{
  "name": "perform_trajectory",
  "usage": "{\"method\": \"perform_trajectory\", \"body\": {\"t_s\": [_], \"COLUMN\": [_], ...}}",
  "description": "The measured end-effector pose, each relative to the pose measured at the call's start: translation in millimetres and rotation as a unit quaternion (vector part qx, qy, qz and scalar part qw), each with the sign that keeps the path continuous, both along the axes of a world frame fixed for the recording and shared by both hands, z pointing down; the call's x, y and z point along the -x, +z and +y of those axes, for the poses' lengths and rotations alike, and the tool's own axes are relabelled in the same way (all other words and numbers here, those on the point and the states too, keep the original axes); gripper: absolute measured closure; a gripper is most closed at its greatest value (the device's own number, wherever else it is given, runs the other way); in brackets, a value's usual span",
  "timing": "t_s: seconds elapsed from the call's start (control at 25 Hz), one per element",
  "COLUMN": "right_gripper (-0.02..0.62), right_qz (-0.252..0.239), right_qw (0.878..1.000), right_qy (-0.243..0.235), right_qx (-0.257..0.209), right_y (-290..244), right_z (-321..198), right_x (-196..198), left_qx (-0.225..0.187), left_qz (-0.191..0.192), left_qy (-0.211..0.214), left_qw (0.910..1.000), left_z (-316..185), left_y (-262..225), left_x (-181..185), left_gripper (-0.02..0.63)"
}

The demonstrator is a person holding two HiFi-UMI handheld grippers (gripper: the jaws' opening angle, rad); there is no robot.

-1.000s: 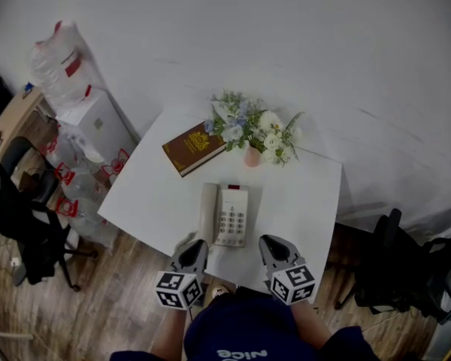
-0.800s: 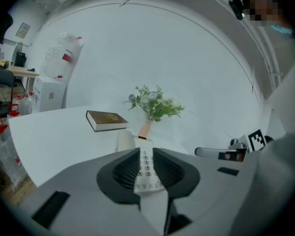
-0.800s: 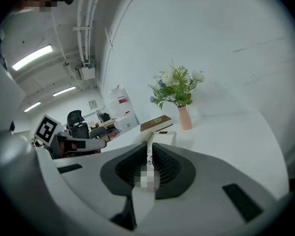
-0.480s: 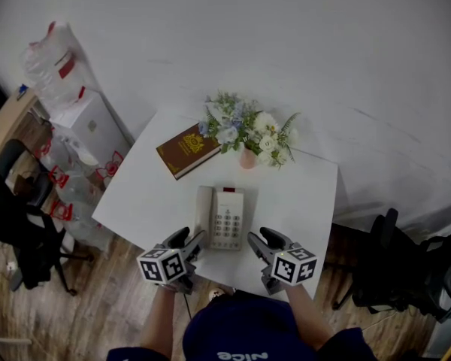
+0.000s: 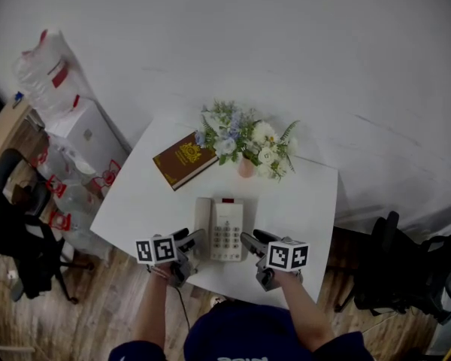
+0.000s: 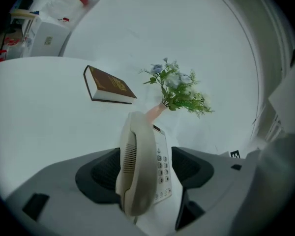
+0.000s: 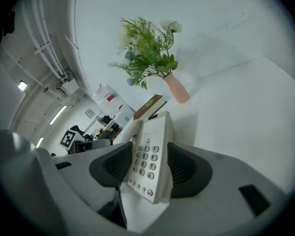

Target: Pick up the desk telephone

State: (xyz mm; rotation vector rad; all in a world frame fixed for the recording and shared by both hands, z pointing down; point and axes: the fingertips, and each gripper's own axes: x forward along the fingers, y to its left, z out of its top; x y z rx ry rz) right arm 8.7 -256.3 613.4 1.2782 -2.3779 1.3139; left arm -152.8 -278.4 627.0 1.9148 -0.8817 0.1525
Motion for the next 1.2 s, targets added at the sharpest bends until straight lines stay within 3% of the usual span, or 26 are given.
{"method": "perform_trajectory", "body": {"t_s": [0.36, 0.64, 0.88, 1.2], "right_gripper": [0.371, 0.372, 0.373, 0.365], "right_qz": [-0.023, -0.045, -0.066, -0.105], "right_qw": [0.997, 0.994, 0.99, 0.983], "right_qy": [0.014, 0.008, -0.002, -0.001], "right_qx": [0.069, 0.097, 0.123, 0.154], "right_y": [40, 55, 65, 69], "right_z": [-18, -26, -29, -28], "right_x": [4, 13, 24, 27], "left_qx": [0.046, 0.08, 0.093, 0.104], "left_qz": [0.028, 0.09, 0.098, 0.109], "left_qy": [0.031, 0.062, 0.107, 0.117], "left_qw": [0.9981, 0.9908, 0.985, 0.9818], "left_z": [-21, -17, -15, -15], "left_y": [25, 36, 40, 41], "left_x": [-2, -11, -19, -20], "left_gripper": [0.281, 0.268, 0.253, 0.242]}}
